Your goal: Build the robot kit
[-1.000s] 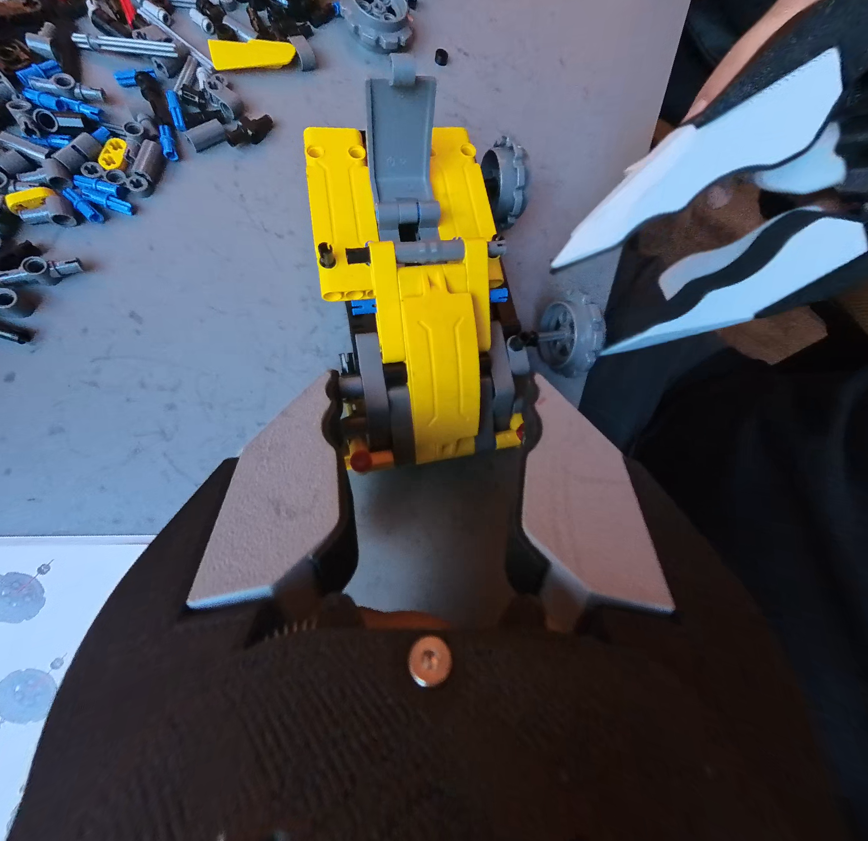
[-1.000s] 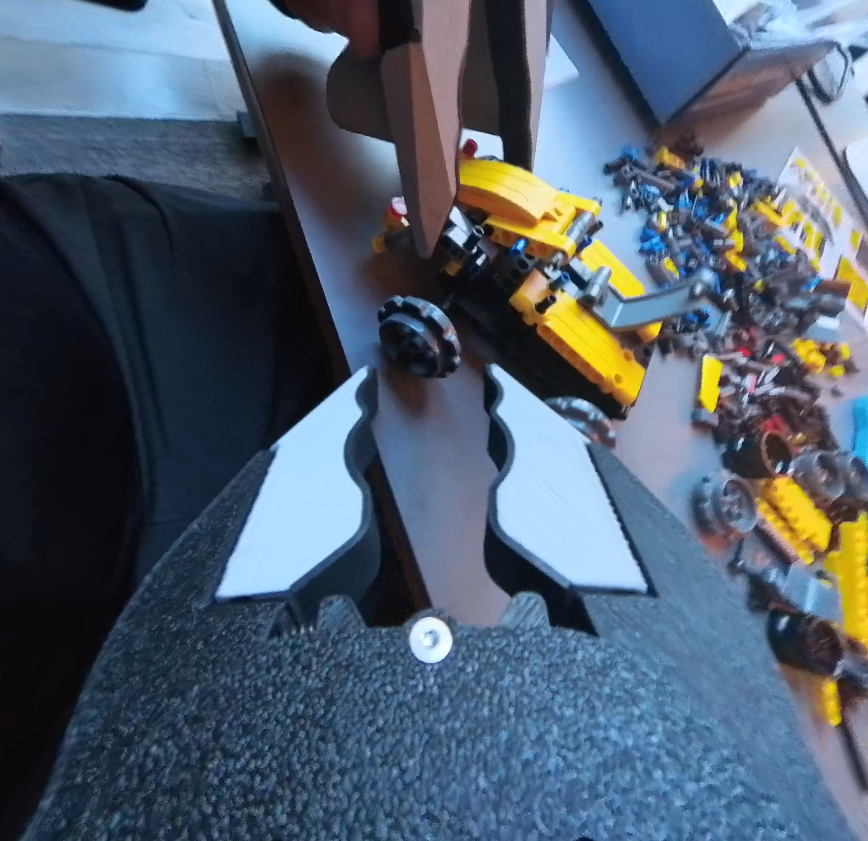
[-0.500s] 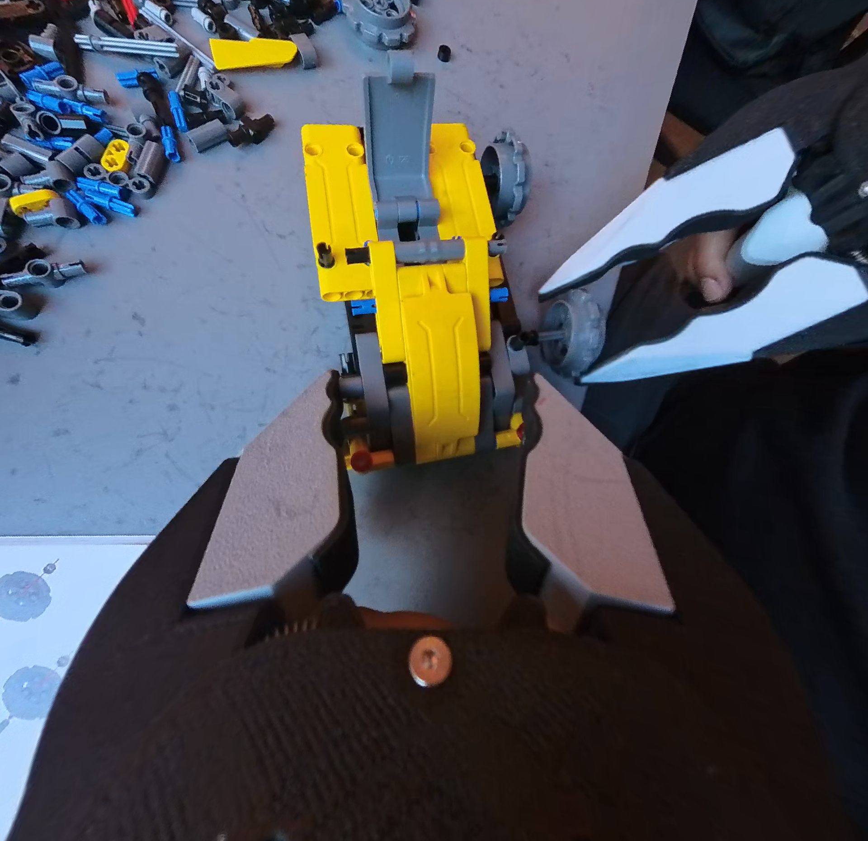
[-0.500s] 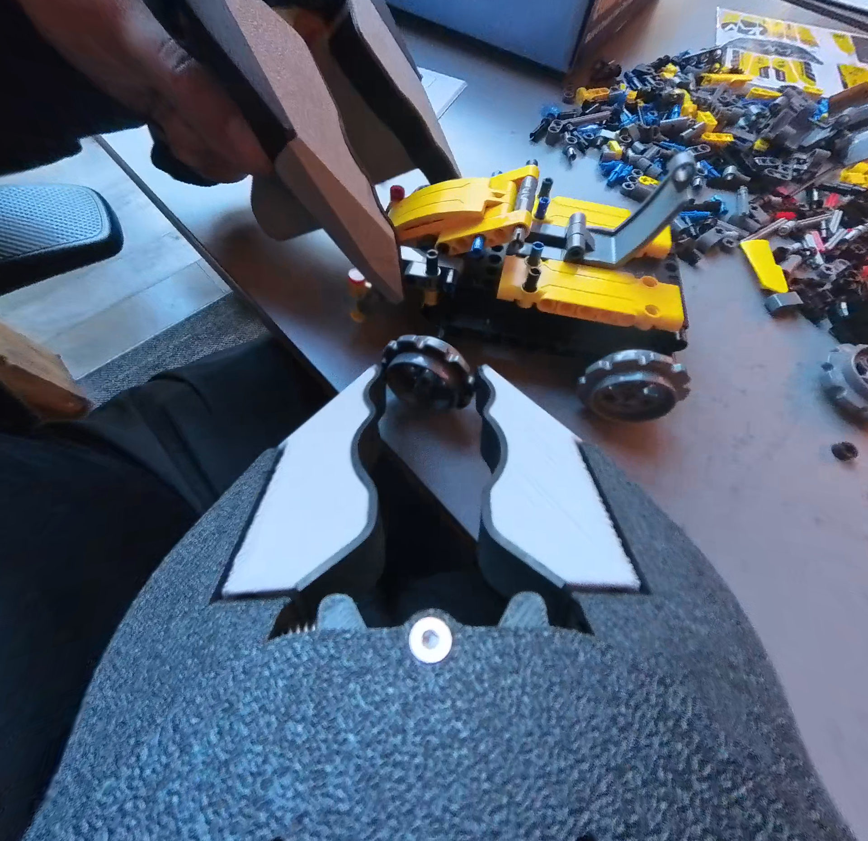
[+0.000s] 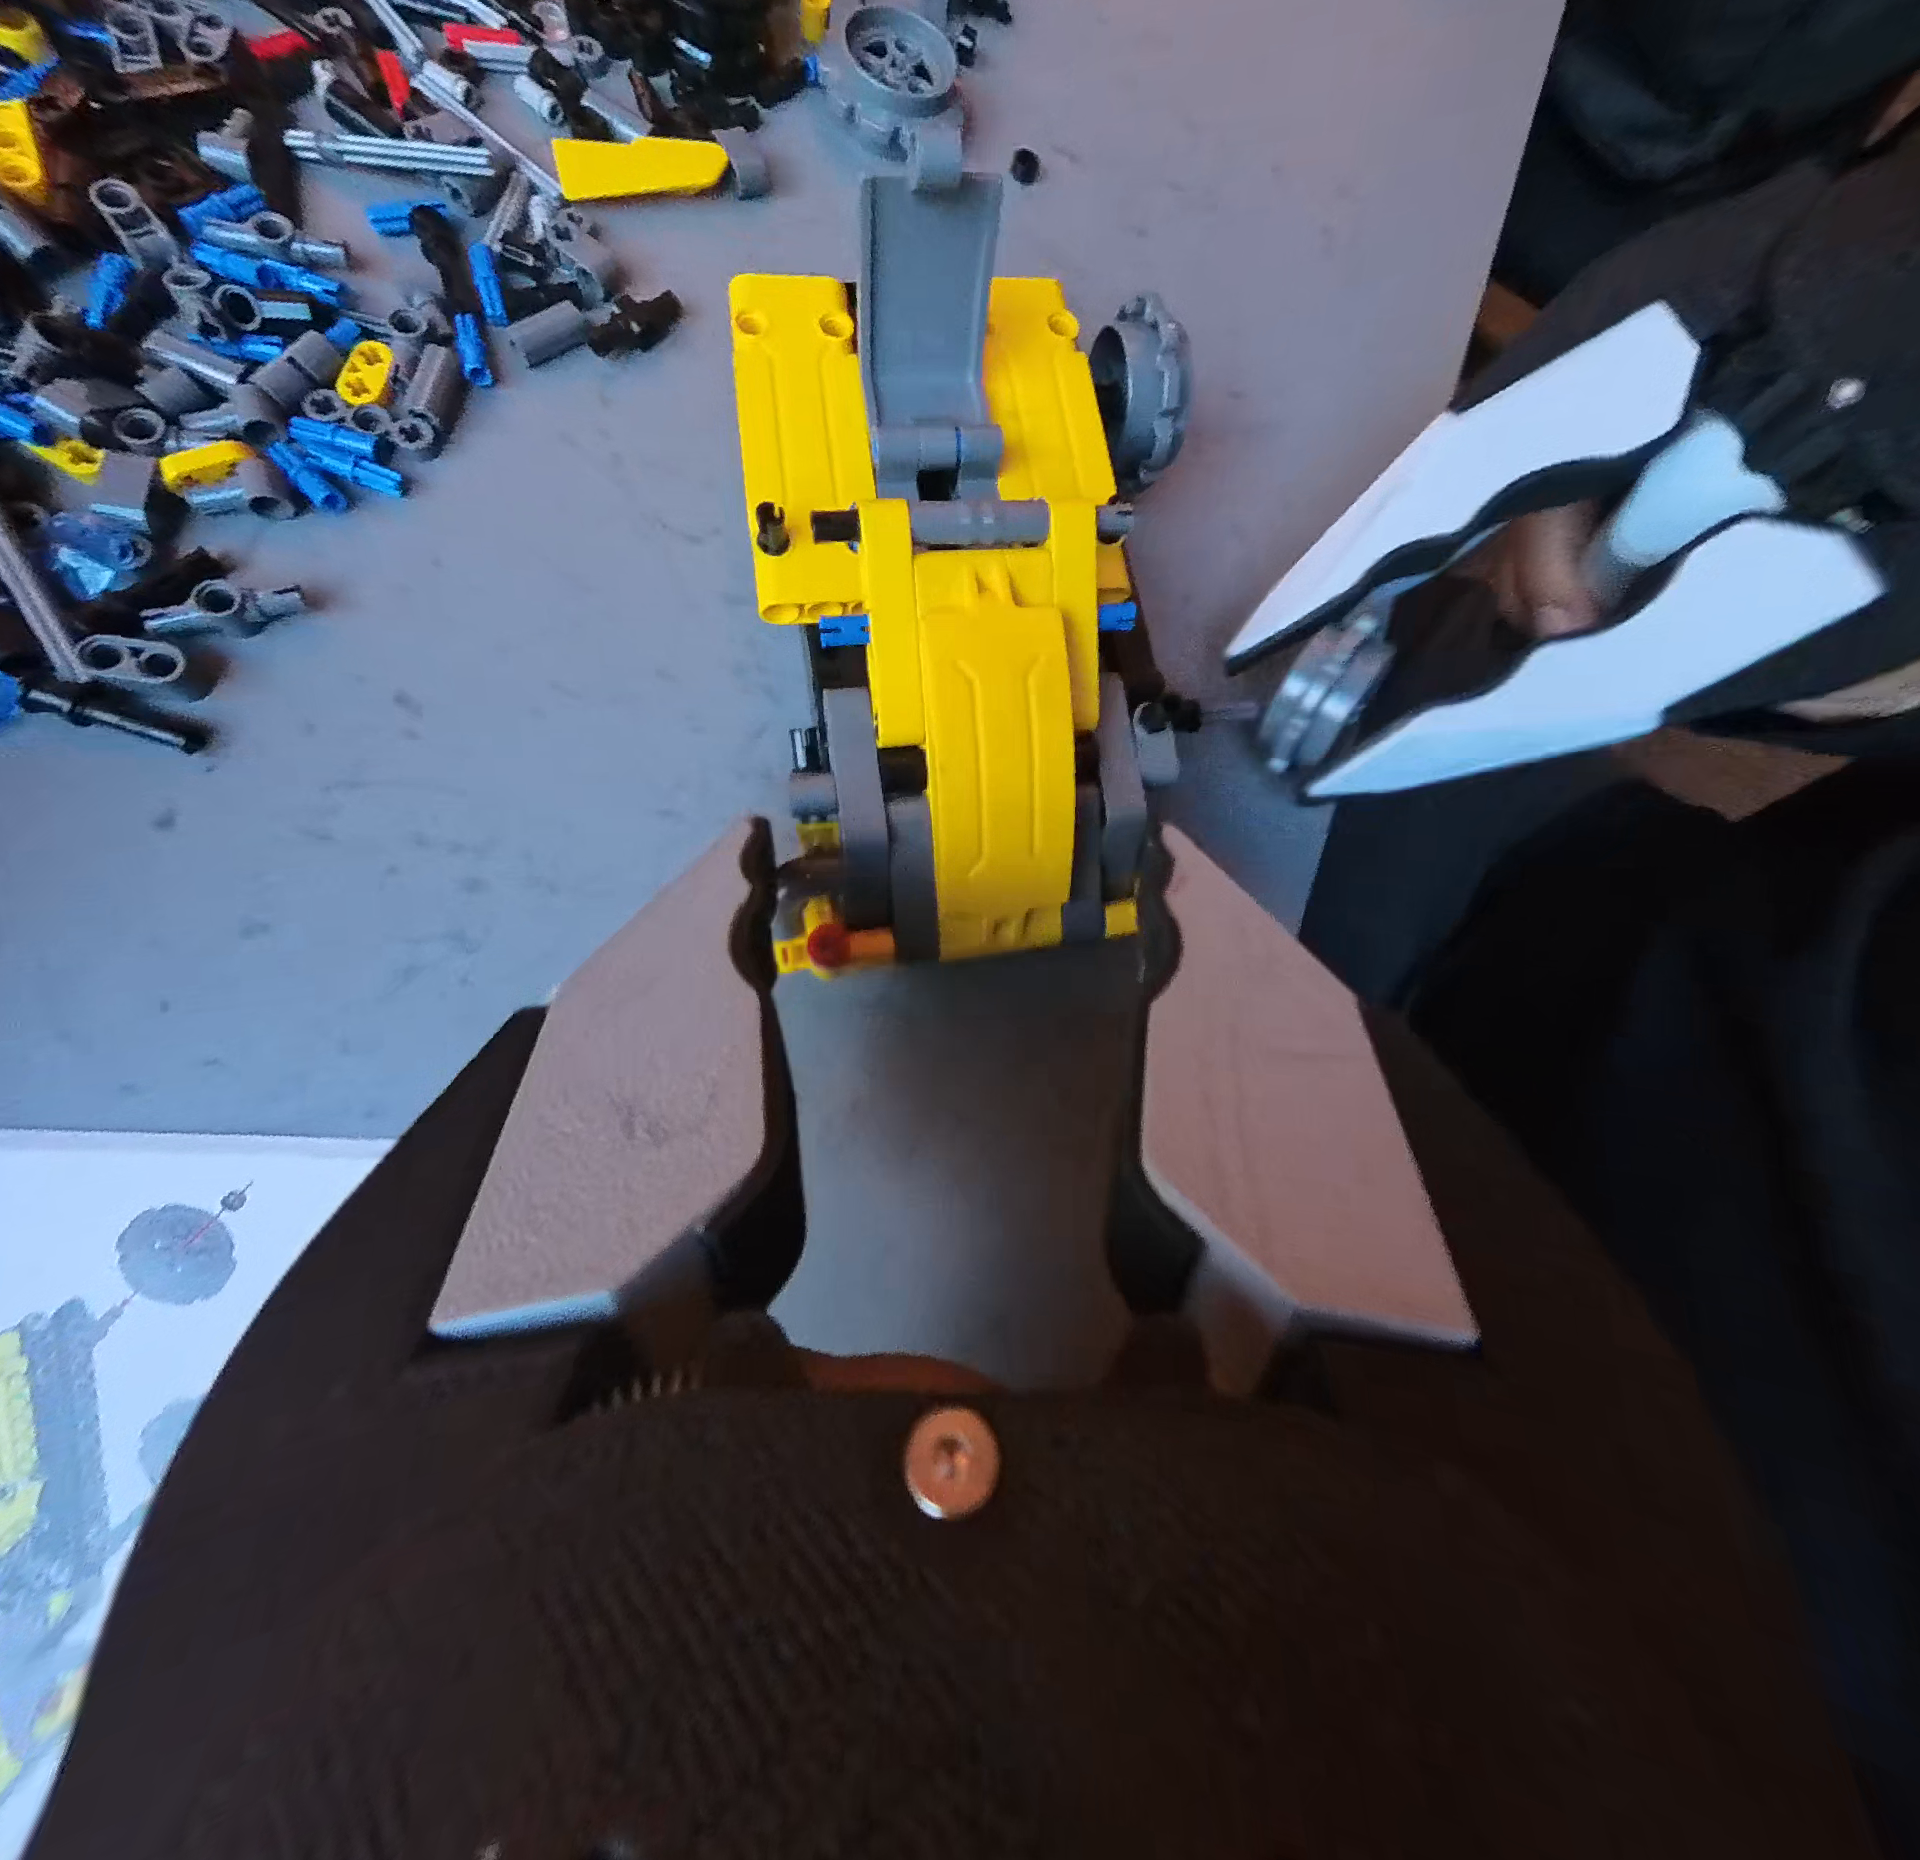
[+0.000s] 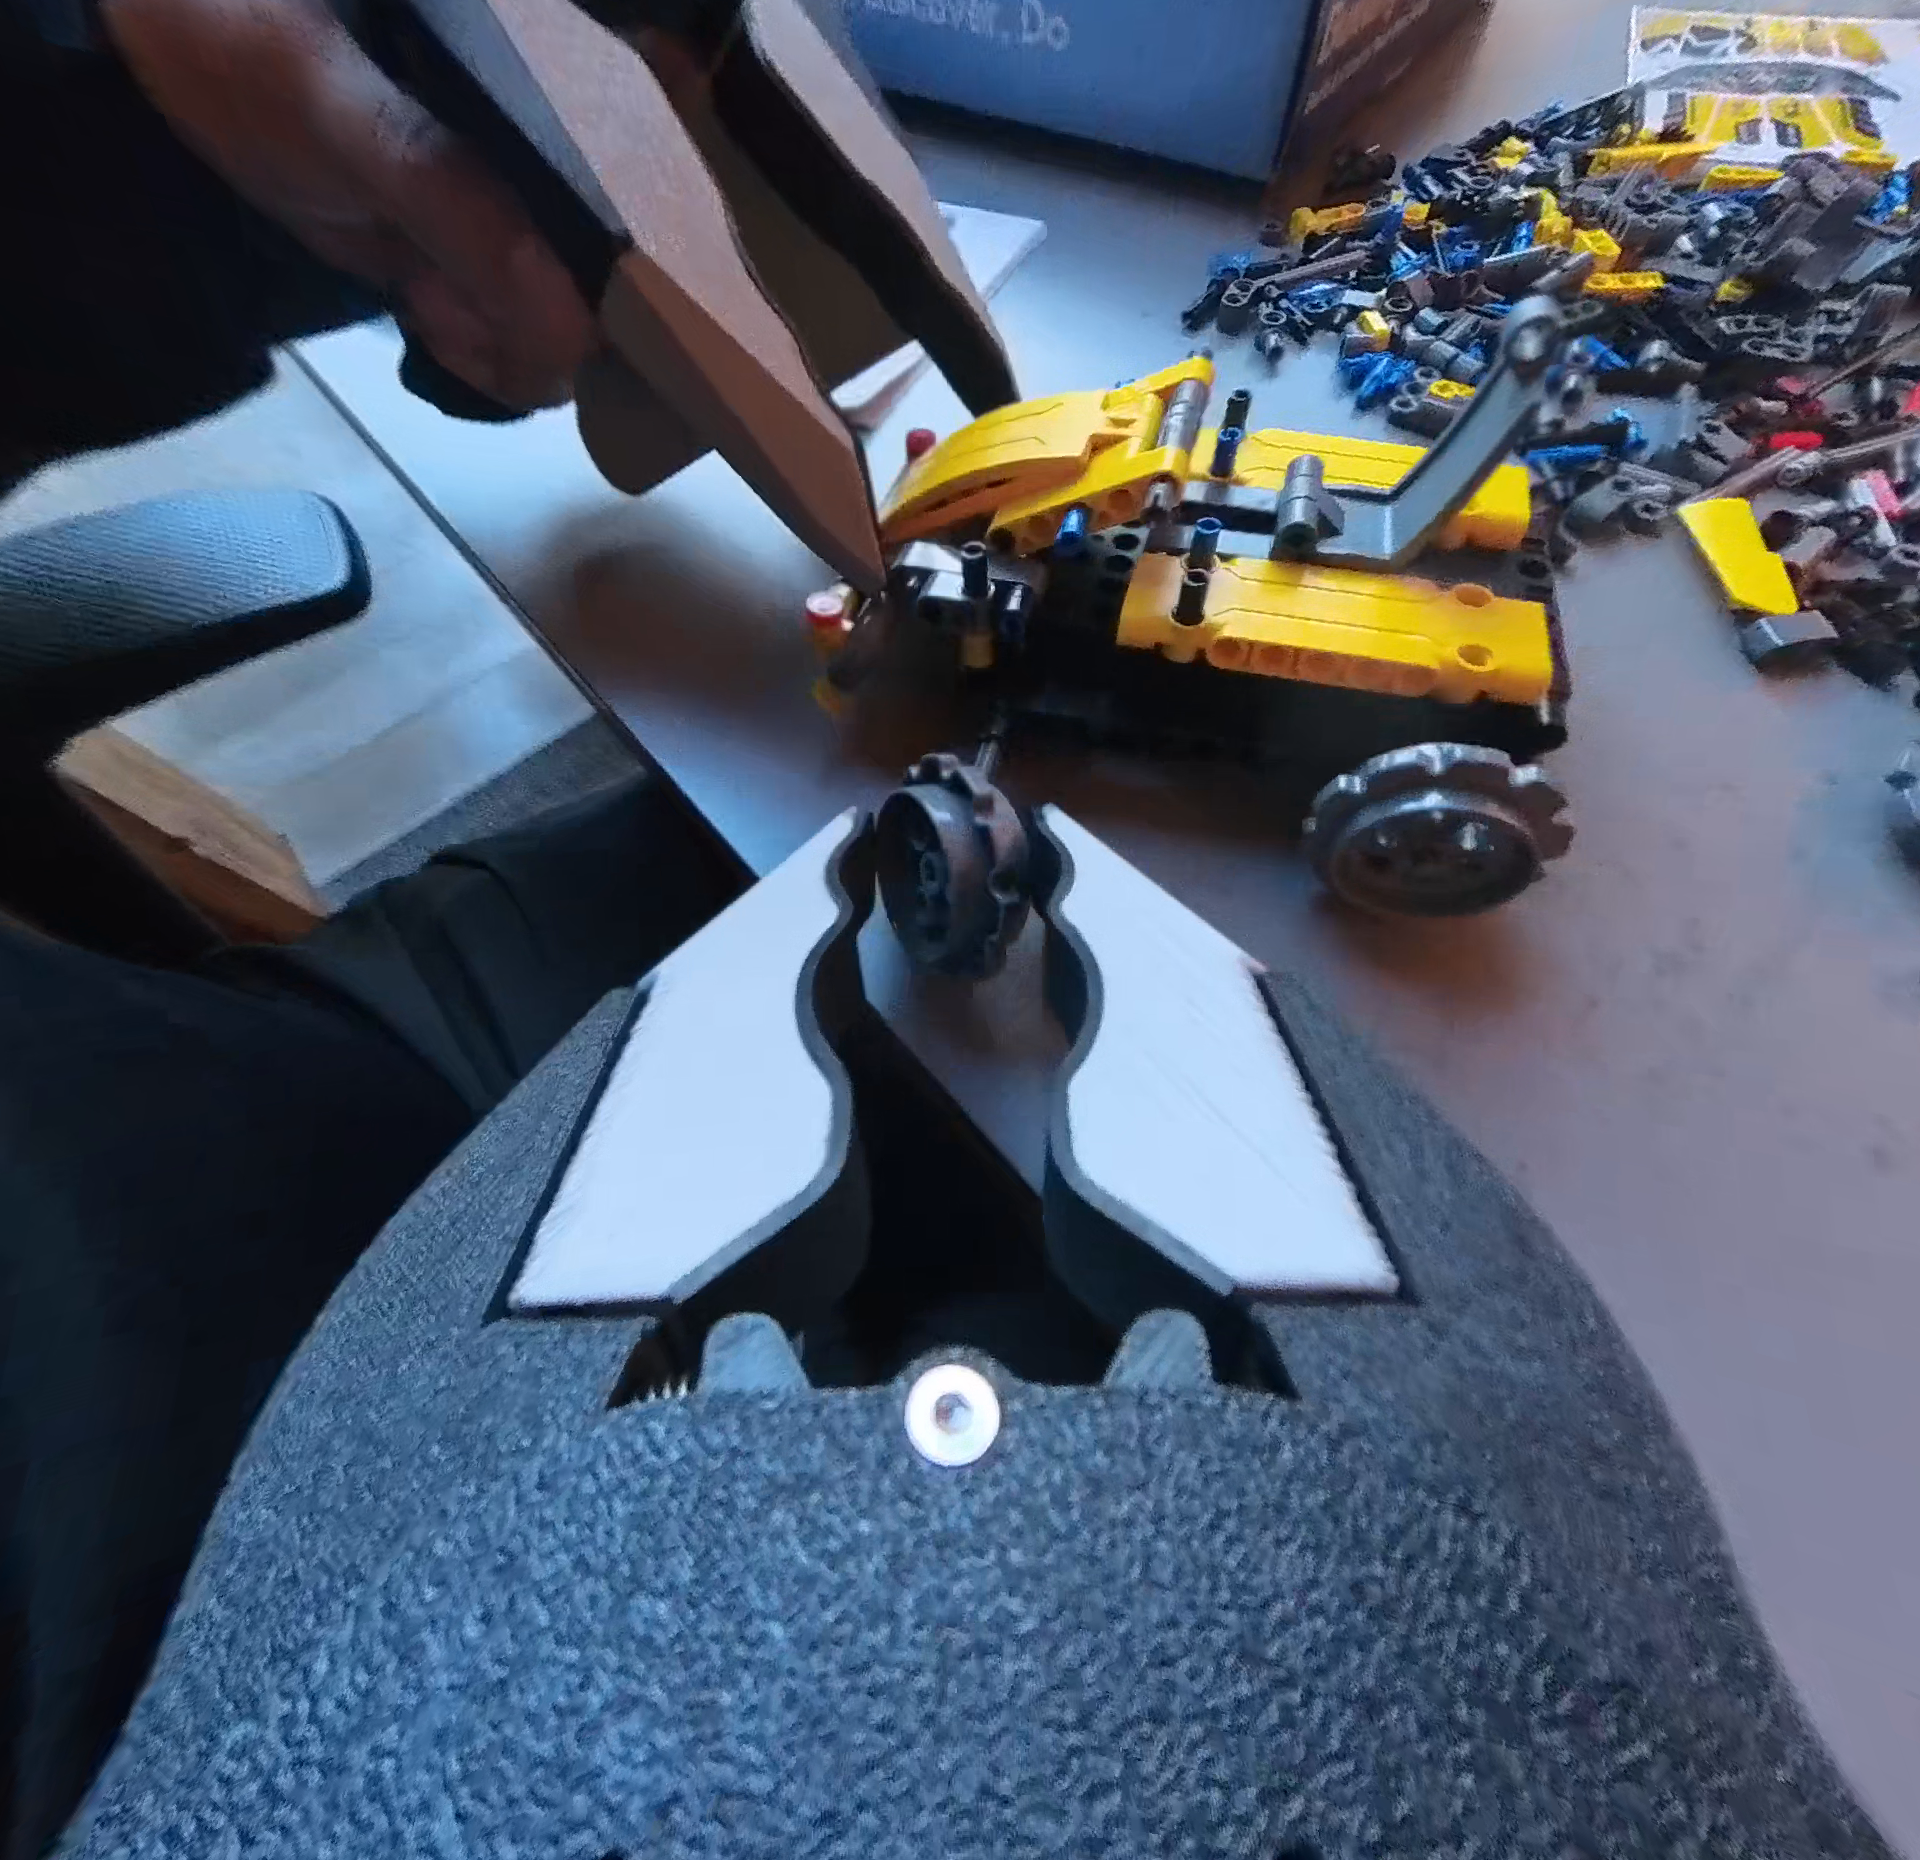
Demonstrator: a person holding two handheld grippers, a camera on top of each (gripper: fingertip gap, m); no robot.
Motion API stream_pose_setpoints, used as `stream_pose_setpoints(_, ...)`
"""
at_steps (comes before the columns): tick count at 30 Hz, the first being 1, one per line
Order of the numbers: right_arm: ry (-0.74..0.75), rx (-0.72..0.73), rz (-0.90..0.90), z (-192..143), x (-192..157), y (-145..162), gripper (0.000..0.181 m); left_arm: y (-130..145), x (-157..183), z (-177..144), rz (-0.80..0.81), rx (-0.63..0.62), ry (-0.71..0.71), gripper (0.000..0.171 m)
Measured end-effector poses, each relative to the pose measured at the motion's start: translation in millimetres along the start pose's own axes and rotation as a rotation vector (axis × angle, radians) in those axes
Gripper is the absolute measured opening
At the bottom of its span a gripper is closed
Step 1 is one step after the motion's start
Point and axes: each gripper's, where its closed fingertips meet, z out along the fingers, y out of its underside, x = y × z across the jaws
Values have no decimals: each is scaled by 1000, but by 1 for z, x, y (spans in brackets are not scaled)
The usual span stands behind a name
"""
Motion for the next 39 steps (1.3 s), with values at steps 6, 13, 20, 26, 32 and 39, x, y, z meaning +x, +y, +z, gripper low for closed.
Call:
stream_pose_setpoints(6,-60,55,118,-18,-1,0,29,3,1,-14,11,43,-118,67)
stream_pose_setpoints(13,-361,254,436,-43,-18,-37,27,-21,82,-28,53,192,73,54)
stream_pose_setpoints(20,-517,258,556,-47,-36,-54,25,-38,129,-9,-26,308,263,24)
stream_pose_setpoints(26,-527,253,578,-57,-37,-55,23,-40,139,-10,-178,351,408,16)
stream_pose_setpoints(32,-490,316,631,-81,-11,-55,22,-42,140,-16,-411,396,598,12)
stream_pose_setpoints(39,-538,179,692,-82,-21,-36,26,-45,140,-16,-390,423,592,12)
